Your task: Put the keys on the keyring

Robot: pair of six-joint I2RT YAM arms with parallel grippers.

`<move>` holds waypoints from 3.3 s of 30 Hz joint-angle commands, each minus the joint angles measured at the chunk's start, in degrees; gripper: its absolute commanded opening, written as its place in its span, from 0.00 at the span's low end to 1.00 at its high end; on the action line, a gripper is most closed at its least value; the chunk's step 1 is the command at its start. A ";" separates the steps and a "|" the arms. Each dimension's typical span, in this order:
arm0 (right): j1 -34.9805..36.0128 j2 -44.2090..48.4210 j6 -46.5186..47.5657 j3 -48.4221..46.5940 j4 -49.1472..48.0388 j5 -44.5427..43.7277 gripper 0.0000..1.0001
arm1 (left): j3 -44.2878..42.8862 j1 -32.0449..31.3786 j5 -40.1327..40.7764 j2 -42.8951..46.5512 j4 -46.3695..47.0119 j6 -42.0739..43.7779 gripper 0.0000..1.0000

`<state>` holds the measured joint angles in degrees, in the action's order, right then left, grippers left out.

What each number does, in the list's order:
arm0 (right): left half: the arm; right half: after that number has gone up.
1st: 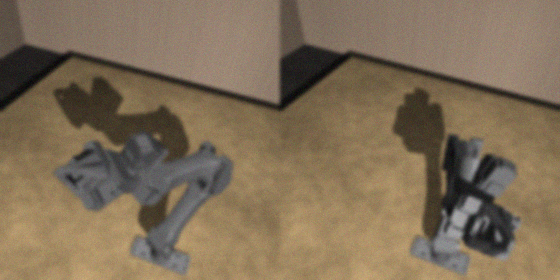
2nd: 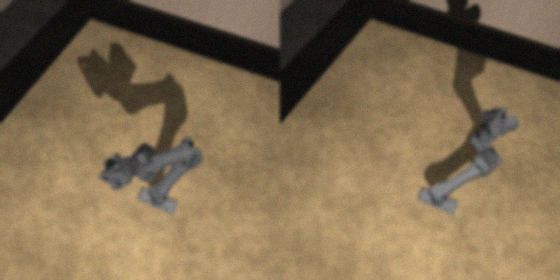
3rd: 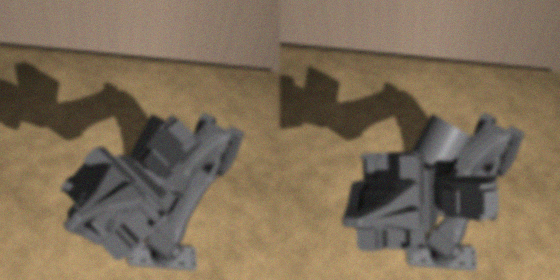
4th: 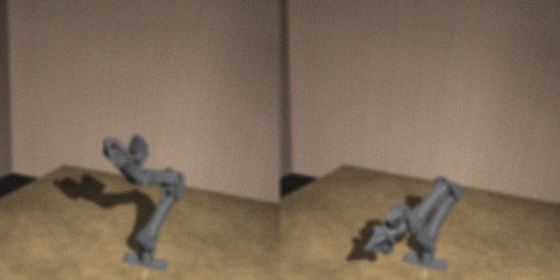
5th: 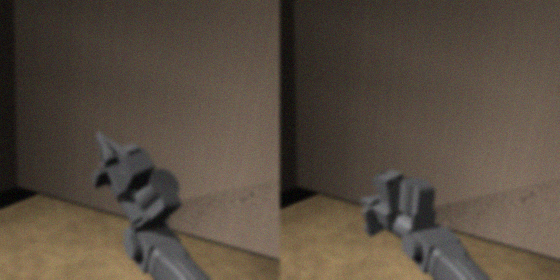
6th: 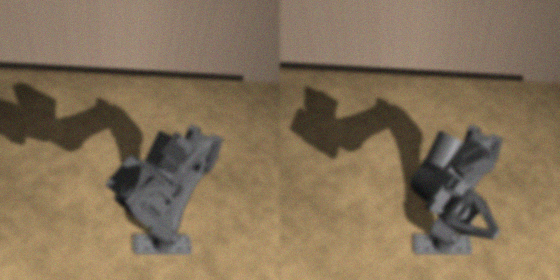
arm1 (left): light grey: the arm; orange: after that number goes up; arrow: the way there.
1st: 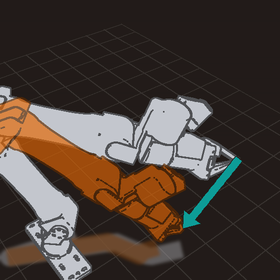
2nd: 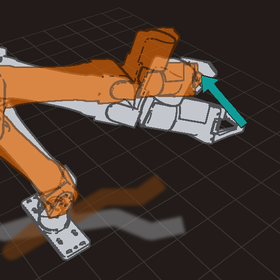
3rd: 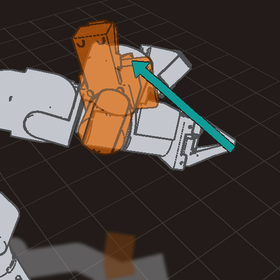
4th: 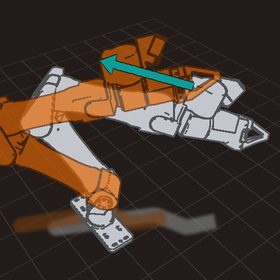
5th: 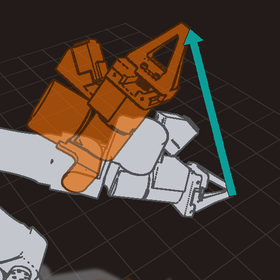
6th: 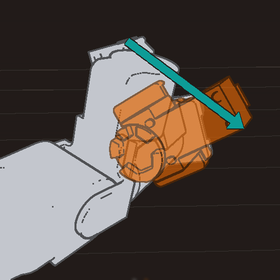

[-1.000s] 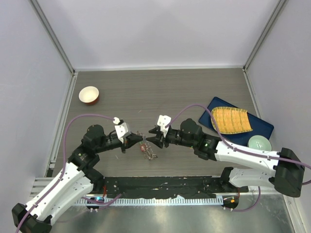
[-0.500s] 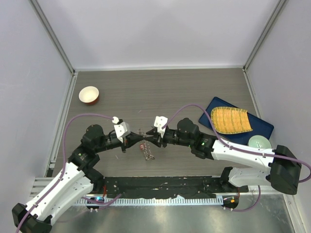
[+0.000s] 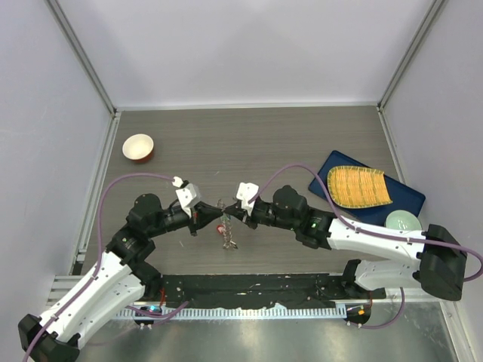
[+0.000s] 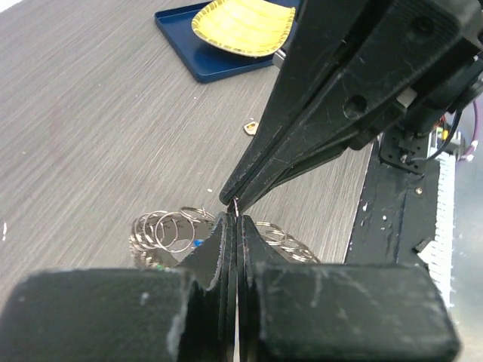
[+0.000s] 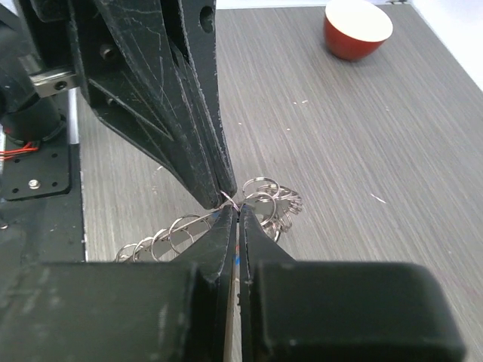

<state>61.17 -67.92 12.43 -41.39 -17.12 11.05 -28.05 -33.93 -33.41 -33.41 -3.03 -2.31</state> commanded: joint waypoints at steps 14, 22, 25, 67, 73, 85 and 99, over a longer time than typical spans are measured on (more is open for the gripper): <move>9.76 -2.23 2.97 -0.54 -7.58 -28.01 0.27 | 3.44 -8.52 24.52 0.01 14.37 -15.99 0.00; 9.32 3.40 -1.96 -1.85 4.37 -30.30 0.45 | -0.24 -8.61 23.30 0.80 5.06 -2.63 0.00; 7.75 5.51 -4.86 -2.38 8.77 -30.38 0.50 | -1.48 -8.52 21.72 0.54 3.20 0.98 0.00; -34.01 2.17 -34.66 3.94 39.37 -14.38 0.36 | -3.32 -1.49 -0.78 0.36 -6.46 25.16 0.00; -32.52 1.57 -35.63 7.72 35.41 -16.40 0.35 | -3.24 -1.49 -0.69 0.89 -6.55 25.16 0.00; -30.67 -1.25 -35.98 8.43 31.98 -18.95 0.34 | -2.71 -1.40 -0.78 1.86 -6.38 24.89 0.00; -30.67 -3.97 -37.56 8.16 32.50 -19.40 0.29 | -2.80 -1.49 -1.13 1.33 -6.29 24.72 0.00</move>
<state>30.26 -72.20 -23.99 -32.56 17.02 -7.38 -30.17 -35.59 -33.87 -32.25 -13.61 21.71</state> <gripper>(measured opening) 0.289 0.010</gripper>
